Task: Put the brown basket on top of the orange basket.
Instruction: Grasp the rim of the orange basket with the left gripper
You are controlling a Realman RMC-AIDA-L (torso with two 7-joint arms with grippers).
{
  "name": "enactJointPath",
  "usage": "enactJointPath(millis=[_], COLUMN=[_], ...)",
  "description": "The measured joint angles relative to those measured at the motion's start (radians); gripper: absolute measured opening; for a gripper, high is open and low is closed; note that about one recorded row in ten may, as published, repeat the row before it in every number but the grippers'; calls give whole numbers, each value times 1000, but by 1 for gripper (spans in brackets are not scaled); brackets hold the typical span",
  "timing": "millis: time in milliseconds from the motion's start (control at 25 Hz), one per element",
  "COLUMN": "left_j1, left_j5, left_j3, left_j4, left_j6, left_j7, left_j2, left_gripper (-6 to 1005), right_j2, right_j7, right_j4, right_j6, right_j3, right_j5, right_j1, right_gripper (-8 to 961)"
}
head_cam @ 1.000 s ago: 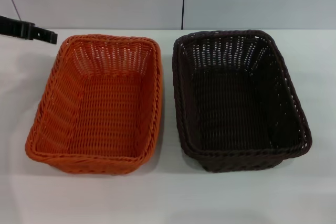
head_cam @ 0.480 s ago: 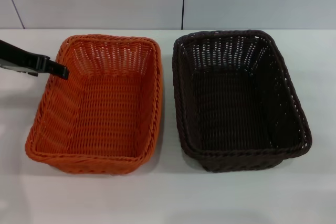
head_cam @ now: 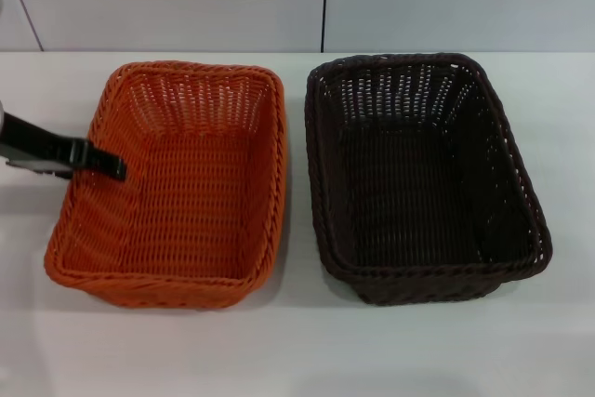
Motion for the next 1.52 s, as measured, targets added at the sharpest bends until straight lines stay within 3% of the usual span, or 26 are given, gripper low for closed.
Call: enactJointPath(millis=[520, 1040, 1360, 1520], left_j1=[3, -5, -7, 2], left_j5=[3, 5, 12, 12], left_j3=[0, 12, 10, 7], left_j4=[-16, -7, 7, 77], left_j6=[-7, -3, -8, 4], left_j7=[-1, 2, 15, 103], left_j2=[-1, -2, 0, 9], left_gripper=[729, 213, 175, 176], right_j2=[-4, -13, -13, -13], right_j7=[-5, -7, -7, -7], right_j4=[-13, -16, -15, -15], right_j6=[-29, -57, -62, -67], right_j3=[0, 2, 2, 2], right_j5=[0, 0, 0, 0], right_j1=[18, 23, 23, 23], right_gripper=[692, 692, 692, 693])
